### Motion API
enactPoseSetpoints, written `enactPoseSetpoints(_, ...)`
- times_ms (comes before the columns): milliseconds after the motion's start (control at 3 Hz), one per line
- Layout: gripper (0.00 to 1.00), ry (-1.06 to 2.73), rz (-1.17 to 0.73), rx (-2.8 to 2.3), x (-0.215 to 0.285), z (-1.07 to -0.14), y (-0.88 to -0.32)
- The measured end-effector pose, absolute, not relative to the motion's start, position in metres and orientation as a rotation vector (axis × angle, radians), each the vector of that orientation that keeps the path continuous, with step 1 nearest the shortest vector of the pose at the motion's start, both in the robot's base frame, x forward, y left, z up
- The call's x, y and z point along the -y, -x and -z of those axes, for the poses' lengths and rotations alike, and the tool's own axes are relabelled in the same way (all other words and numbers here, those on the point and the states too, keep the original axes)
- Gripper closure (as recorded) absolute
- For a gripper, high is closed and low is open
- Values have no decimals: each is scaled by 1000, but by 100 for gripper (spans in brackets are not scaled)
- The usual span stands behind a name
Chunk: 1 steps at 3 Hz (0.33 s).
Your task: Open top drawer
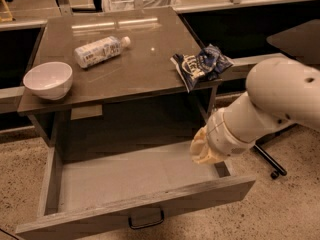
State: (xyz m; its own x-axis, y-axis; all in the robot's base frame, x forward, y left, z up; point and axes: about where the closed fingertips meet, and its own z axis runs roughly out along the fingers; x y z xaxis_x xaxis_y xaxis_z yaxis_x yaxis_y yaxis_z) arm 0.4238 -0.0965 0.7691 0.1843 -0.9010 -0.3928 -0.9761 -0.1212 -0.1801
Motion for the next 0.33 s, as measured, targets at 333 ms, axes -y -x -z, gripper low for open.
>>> enactPoseSetpoints(333,73,2064,-233,-1761,97,-773,-426)
